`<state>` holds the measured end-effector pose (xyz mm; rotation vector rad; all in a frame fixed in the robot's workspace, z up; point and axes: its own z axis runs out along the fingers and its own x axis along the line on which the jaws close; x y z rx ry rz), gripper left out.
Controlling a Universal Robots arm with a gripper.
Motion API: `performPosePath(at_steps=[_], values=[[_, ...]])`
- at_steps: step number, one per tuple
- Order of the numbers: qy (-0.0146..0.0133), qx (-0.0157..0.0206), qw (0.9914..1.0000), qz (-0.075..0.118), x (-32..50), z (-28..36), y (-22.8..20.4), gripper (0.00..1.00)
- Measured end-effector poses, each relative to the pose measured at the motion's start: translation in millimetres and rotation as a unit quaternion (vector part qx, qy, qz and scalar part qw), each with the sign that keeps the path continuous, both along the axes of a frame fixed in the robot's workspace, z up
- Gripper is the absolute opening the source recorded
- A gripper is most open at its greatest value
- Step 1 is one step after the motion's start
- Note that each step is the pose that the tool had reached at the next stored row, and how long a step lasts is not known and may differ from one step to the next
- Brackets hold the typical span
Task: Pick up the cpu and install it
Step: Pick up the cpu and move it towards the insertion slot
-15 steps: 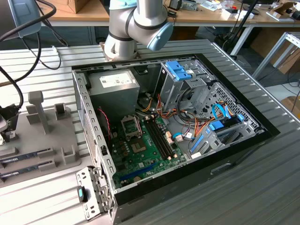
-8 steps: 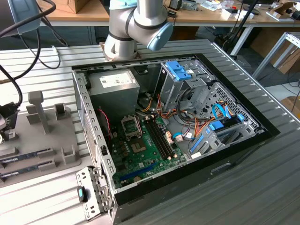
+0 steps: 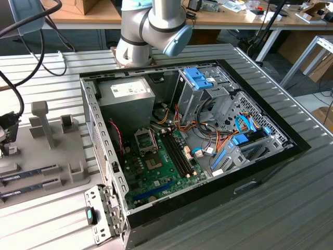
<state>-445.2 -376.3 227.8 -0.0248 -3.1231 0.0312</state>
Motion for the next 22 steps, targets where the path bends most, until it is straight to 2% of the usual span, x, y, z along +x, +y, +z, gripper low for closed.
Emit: performPosePath(at_steps=[22], values=[[0.0000, 0.0000, 1.00000, 0.000, 0.0, 17.8, 0.0, 0.47]])
